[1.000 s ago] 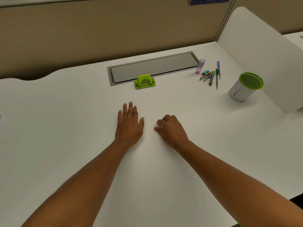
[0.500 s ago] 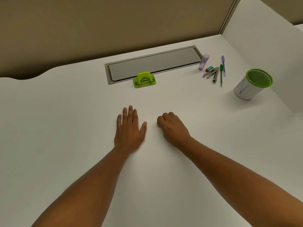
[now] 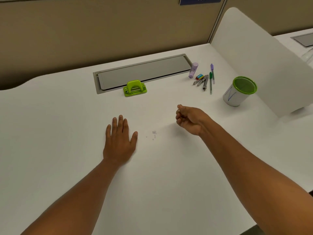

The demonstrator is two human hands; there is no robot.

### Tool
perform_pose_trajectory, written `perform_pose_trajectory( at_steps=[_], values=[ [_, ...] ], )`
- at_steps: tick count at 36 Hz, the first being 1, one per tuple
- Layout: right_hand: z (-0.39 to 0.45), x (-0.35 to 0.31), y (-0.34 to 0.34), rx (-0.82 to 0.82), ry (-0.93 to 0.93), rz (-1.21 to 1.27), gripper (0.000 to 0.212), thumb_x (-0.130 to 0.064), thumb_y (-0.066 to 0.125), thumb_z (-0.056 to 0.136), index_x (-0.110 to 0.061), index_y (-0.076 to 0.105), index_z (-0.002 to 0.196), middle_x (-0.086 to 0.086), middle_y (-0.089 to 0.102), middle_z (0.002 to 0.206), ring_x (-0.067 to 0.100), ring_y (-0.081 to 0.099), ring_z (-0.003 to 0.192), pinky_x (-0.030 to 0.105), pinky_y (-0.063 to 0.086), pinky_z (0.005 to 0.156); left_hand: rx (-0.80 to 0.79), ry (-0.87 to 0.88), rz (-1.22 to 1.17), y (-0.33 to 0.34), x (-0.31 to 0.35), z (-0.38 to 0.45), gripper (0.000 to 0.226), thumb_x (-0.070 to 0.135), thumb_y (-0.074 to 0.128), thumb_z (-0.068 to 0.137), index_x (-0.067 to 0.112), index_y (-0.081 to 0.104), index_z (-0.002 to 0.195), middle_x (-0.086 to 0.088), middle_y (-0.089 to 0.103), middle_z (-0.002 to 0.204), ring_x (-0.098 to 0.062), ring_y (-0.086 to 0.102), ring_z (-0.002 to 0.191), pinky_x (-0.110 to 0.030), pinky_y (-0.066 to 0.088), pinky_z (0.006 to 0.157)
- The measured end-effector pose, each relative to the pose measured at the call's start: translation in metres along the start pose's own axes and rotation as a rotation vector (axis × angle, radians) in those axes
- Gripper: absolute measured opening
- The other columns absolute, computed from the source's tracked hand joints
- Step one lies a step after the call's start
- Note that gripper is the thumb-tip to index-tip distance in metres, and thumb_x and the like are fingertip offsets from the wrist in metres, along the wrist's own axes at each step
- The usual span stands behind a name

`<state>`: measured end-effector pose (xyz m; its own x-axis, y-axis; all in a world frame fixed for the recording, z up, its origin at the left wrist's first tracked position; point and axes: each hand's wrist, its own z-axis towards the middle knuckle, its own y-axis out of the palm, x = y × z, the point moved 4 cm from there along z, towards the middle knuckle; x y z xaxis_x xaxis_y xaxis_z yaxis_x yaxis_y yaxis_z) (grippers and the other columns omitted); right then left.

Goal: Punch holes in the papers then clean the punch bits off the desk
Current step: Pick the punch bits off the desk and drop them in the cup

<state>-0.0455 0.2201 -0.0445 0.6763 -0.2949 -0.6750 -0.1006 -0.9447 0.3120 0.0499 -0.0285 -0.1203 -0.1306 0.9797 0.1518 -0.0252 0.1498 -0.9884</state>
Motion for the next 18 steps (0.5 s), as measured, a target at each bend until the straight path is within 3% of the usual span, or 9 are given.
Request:
perform_pose_trajectory(
  at_steps=[7, 12, 15, 18],
  values=[
    [0.002, -0.072, -0.048, 0.201, -0.114, 0.084, 0.015, -0.015, 0.054, 0.099, -0.009, 0.057, 0.086, 0.003, 0.052, 0.070, 0.010, 0.047, 0.060, 0.020, 0.044, 0.047, 0.006, 0.004, -0.005, 0.000, 0.005, 0.001, 0.075, 0.057, 0.011, 0.097, 0.009, 0.019, 0.155, -0.007, 0.006, 0.165, -0.023, 0.000, 0.152, -0.045, 0.006, 0.123],
    [-0.001, -0.131, -0.078, 0.419, -0.317, -0.040, 0.024, -0.015, 0.053, 0.100, -0.014, 0.053, 0.076, -0.001, 0.047, 0.064, 0.007, 0.042, 0.052, 0.017, 0.039, 0.043, 0.015, 0.004, 0.016, 0.000, 0.004, 0.001, 0.075, 0.056, 0.012, 0.098, 0.008, 0.023, 0.154, -0.008, 0.011, 0.164, -0.025, 0.005, 0.152, -0.046, 0.009, 0.123],
    [-0.007, -0.161, -0.101, 0.569, -0.448, -0.160, 0.025, -0.012, 0.056, 0.095, -0.017, 0.049, 0.072, -0.002, 0.046, 0.066, 0.009, 0.047, 0.057, 0.022, 0.042, 0.057, 0.016, 0.006, 0.018, 0.000, 0.006, 0.002, 0.075, 0.057, 0.012, 0.097, 0.009, 0.022, 0.154, -0.007, 0.010, 0.165, -0.024, 0.004, 0.152, -0.045, 0.008, 0.123],
    [-0.008, -0.175, -0.123, 0.726, -0.495, -0.452, 0.006, -0.016, 0.062, 0.088, -0.010, 0.060, 0.086, 0.001, 0.055, 0.079, 0.018, 0.060, 0.088, 0.028, 0.047, 0.082, 0.014, 0.003, 0.026, 0.001, 0.004, 0.000, 0.076, 0.057, 0.010, 0.097, 0.009, 0.021, 0.155, -0.006, 0.008, 0.165, -0.024, 0.002, 0.152, -0.045, 0.007, 0.123]
  ],
)
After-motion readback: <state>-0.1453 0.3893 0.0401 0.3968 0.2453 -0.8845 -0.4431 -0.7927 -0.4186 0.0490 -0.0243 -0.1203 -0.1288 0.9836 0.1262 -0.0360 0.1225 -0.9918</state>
